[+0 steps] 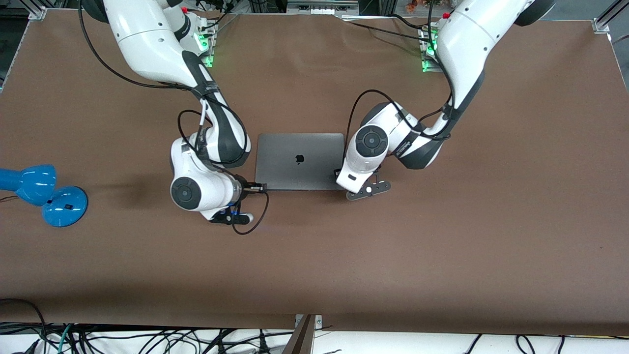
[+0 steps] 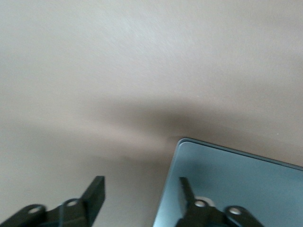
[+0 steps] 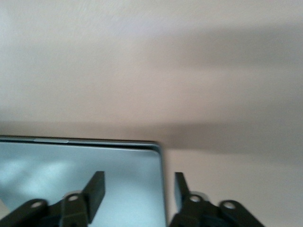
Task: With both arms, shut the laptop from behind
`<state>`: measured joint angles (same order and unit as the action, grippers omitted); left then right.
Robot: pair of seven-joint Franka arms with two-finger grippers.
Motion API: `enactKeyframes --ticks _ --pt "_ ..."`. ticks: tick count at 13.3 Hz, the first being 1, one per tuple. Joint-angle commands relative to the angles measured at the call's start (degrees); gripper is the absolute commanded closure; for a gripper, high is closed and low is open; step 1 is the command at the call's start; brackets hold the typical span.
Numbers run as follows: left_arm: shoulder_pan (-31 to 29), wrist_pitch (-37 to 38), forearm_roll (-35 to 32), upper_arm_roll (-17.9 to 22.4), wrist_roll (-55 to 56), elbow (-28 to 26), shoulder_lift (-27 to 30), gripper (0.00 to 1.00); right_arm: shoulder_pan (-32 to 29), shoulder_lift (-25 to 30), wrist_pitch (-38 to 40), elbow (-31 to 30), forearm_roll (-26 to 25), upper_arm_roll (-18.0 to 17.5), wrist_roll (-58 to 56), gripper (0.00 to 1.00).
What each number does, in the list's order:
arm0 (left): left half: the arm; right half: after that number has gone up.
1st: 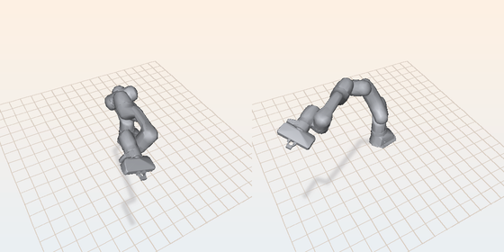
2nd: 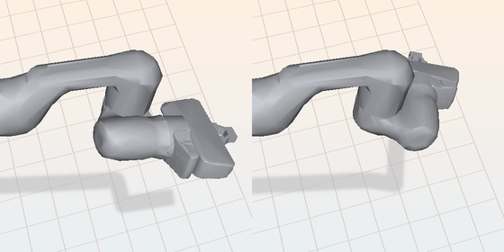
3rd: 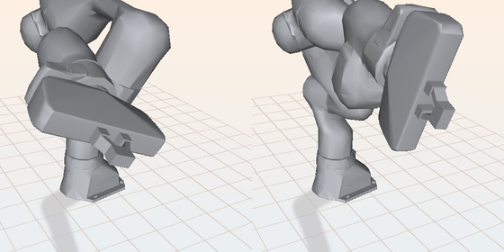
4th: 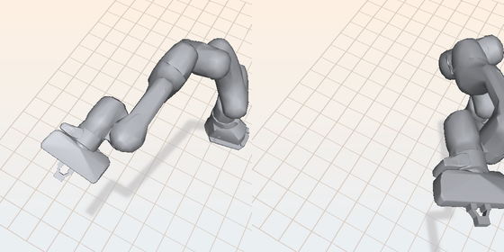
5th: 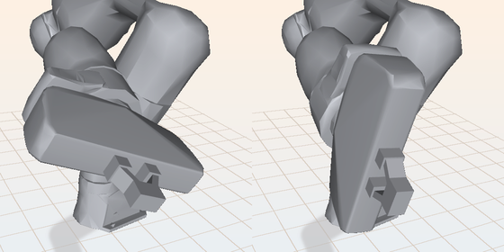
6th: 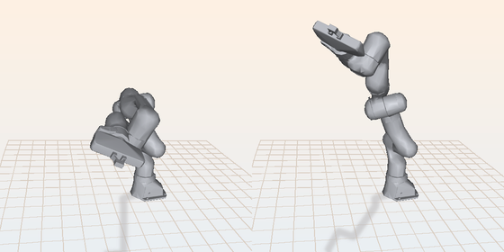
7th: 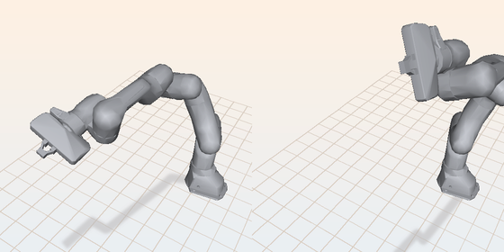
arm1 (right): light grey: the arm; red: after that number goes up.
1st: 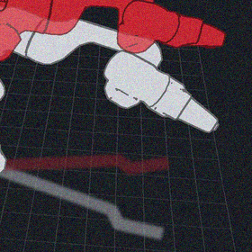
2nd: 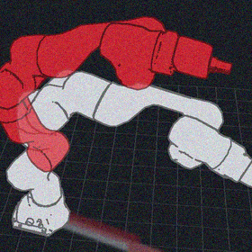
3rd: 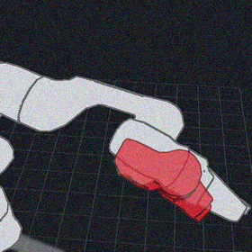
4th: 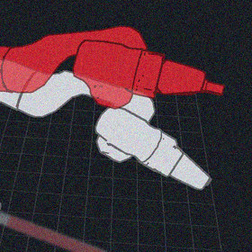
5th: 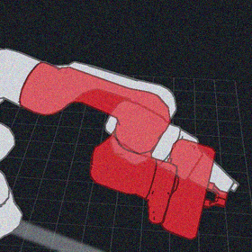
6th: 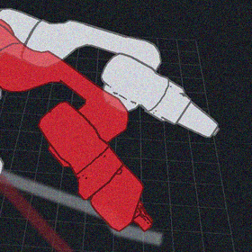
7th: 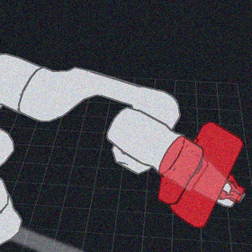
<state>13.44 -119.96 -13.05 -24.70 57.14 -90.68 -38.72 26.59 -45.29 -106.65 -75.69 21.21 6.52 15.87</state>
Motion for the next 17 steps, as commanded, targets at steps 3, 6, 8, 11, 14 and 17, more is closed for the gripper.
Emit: enactKeyframes --ticks 3,6,8,11,14,17 --pt "-2.45 7.01 -0.93 -0.44 -4.94 -1.16 6.72 0.00 -0.14 1.61 12.75 9.40 -4.68 4.46 -0.75 0.00" --pt "-4.38 12.10 0.29 -0.44 -11.05 -1.69 11.37 0.00 -3.55 6.78 18.22 10.22 -5.83 4.56 -1.01 0.00" --pt "-7.36 14.57 3.20 -0.44 -17.30 -1.95 15.06 0.00 -5.58 11.35 21.64 10.04 -8.36 4.47 -1.01 0.00" --pt "-12.19 17.83 3.38 -0.44 -24.25 -2.04 19.37 0.00 -9.44 16.89 27.18 10.21 -13.82 2.37 -1.19 0.00" --pt "-17.64 20.64 5.05 -0.35 -33.21 -2.04 23.24 0.00 -14.72 21.64 27.99 9.78 -16.89 -0.71 -8.19 0.00" --pt "-22.22 21.87 5.49 -0.35 -39.37 -2.04 26.23 0.00 -17.36 25.94 27.55 6.98 -17.61 -0.63 -12.52 0.00"
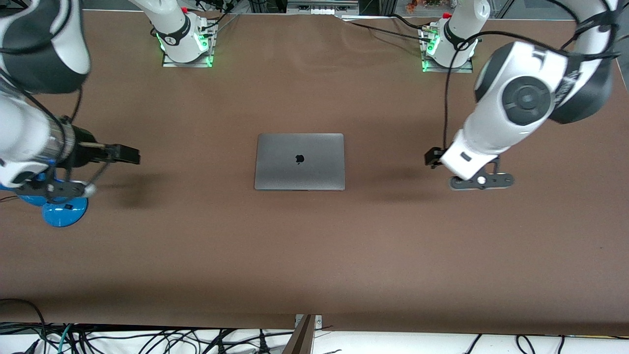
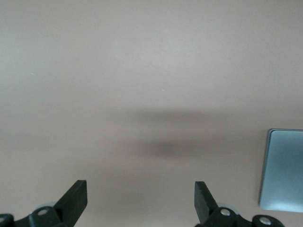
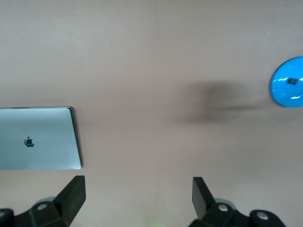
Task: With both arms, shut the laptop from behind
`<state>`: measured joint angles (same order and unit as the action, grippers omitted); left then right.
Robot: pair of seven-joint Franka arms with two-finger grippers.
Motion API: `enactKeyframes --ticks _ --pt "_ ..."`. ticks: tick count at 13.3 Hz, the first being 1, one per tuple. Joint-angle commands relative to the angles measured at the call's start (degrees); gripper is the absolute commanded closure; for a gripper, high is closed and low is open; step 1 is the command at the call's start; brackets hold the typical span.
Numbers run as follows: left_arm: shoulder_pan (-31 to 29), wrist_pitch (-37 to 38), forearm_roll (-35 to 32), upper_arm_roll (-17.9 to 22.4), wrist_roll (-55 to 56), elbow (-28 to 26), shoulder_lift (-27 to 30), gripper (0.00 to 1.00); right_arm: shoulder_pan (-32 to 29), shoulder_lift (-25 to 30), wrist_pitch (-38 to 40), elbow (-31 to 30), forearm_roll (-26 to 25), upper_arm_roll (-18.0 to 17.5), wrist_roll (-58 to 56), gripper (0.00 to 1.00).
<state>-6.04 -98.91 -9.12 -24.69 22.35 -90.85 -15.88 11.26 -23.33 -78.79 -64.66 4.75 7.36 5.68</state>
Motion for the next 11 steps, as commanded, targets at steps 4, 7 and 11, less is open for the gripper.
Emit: enactKeyframes --ticks 4,7,11 --pt "-0.58 3.98 4.55 6.46 -11.44 -2.31 7.08 0.00 -5.71 7.76 -1.54 -8.89 -1.24 -1.48 -2.25 0.00" --pt "6.01 7.14 9.03 17.97 -15.49 -2.31 10.07 0.00 -6.87 10.93 -5.67 -14.95 -4.74 -1.48 -4.35 0.00" --pt "9.29 7.32 8.69 23.55 -18.03 -1.35 10.96 0.00 -8.88 12.70 -6.29 -17.52 -4.58 -1.48 -4.63 0.00"
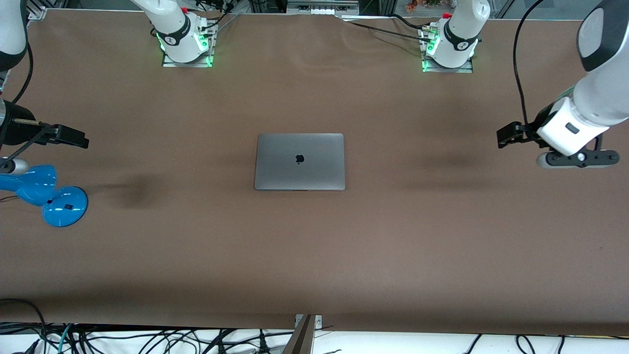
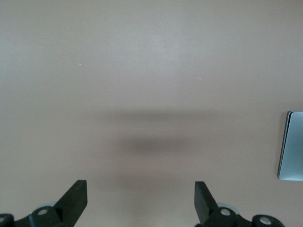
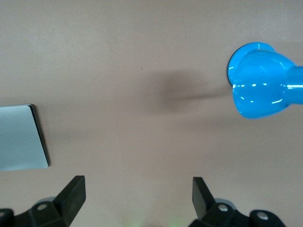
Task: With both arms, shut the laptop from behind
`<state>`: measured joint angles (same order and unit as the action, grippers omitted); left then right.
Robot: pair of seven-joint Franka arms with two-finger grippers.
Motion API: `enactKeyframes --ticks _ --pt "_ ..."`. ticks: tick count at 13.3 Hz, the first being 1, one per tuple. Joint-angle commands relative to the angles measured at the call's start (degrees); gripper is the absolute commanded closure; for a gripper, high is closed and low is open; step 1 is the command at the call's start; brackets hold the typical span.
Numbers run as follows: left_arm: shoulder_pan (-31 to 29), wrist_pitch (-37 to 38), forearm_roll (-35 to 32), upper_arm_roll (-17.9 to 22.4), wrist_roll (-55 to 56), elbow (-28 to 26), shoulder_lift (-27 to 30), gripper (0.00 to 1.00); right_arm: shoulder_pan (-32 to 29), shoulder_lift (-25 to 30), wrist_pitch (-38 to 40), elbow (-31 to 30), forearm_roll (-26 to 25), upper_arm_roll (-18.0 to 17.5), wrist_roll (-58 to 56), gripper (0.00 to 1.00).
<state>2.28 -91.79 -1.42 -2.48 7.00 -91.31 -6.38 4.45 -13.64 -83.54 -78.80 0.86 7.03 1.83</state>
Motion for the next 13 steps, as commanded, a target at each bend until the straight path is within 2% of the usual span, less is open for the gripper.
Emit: enactKeyframes --ticks 1,8,13 --pt "0.53 0.20 0.54 1.42 -4.09 -0.54 1.46 0.00 -2.51 3.18 -2.50 -3.38 -0.51 -1.23 -0.77 0.00" --pt "-2.54 1.78 1.15 2.30 -12.09 0.87 1.55 0.00 -2.51 5.38 -1.80 -4.61 -0.86 -1.32 -1.12 0.00" --pt "-2.37 3.89 0.89 1.69 -11.75 3.60 1.02 0.00 -2.51 5.82 -1.45 -4.52 -0.60 -1.85 -3.67 0.00"
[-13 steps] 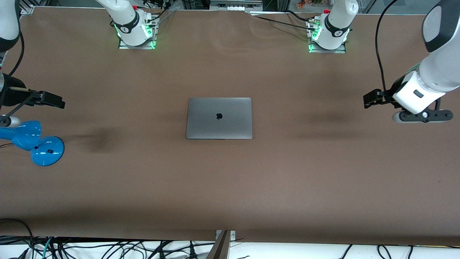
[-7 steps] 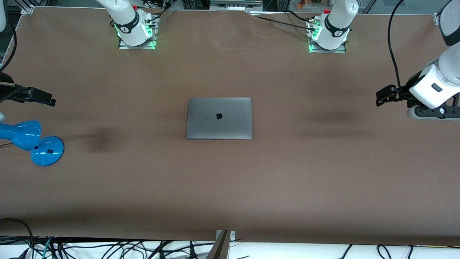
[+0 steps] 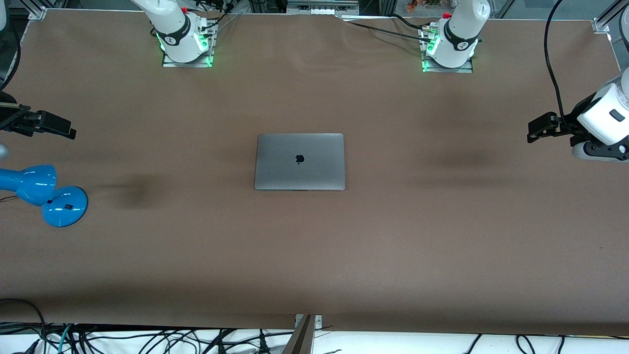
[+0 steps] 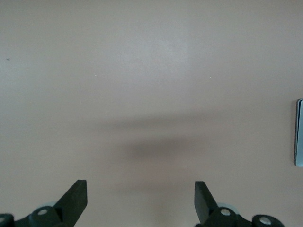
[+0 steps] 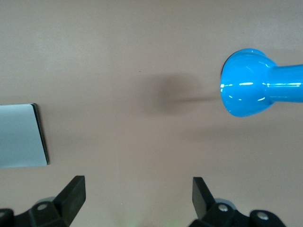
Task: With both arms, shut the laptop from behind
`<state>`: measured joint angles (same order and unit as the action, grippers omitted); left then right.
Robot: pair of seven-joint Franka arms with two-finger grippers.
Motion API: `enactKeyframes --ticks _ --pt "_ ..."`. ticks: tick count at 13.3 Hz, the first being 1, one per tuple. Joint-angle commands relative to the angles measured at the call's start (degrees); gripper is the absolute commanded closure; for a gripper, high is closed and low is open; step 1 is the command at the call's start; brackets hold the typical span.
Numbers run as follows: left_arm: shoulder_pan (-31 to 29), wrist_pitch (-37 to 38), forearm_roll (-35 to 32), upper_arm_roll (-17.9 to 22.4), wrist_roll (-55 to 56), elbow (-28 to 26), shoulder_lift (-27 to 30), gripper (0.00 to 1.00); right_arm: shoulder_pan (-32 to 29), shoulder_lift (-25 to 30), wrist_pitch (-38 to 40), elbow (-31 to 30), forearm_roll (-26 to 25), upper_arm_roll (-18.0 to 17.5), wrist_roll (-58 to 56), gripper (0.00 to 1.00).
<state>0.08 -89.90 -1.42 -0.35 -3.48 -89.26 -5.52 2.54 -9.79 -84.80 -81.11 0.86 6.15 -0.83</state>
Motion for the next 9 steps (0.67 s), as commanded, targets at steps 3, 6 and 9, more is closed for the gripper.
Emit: enactKeyframes --ticks 3,6,9 --pt "-0.17 2.10 1.24 -0.44 -1.27 1.90 0.16 0.00 -0.60 1.53 2.18 -1.42 -1.03 -0.88 -1.11 0.00" --pt "0.18 2.10 1.15 -0.53 -1.18 2.16 0.08 0.00 -0.25 1.53 2.09 -1.34 -1.03 -1.05 -0.84 0.00" --pt "0.27 2.19 1.33 -0.62 -1.18 2.25 0.08 0.00 -0.25 1.62 2.44 -1.34 -1.12 -1.05 -0.75 0.00"
